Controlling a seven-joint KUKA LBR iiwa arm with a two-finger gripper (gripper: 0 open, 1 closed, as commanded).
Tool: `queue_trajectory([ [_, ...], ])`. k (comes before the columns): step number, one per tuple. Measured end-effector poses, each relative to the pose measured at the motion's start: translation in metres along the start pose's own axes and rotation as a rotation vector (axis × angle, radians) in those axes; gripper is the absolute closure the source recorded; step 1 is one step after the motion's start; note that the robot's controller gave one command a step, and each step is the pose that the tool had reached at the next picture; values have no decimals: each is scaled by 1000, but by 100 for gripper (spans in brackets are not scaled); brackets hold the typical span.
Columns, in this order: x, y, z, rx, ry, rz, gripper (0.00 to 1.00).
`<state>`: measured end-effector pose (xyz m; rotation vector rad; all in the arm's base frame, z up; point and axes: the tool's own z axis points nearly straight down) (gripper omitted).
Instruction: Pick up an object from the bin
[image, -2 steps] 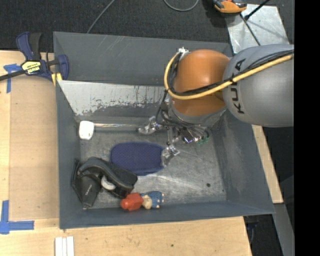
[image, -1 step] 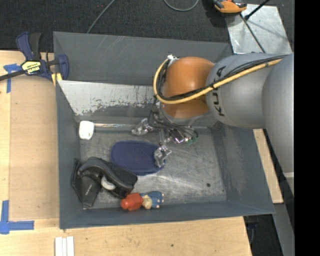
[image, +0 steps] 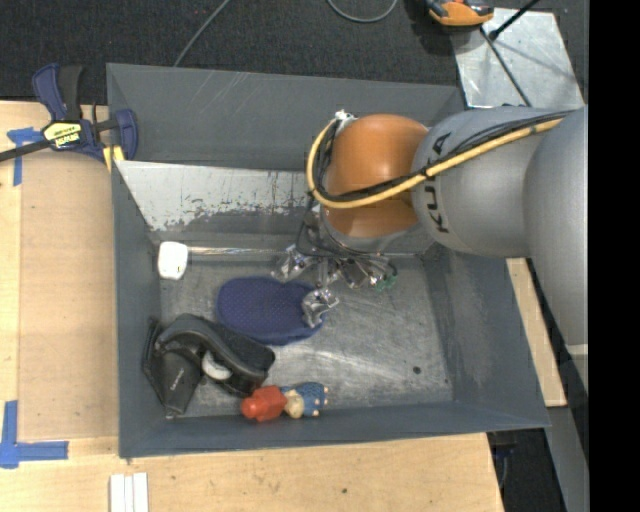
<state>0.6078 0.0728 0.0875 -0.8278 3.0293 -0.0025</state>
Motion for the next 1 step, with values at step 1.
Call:
queue_trajectory([
  [1, 13, 29, -124, 2, -10, 25, 100],
])
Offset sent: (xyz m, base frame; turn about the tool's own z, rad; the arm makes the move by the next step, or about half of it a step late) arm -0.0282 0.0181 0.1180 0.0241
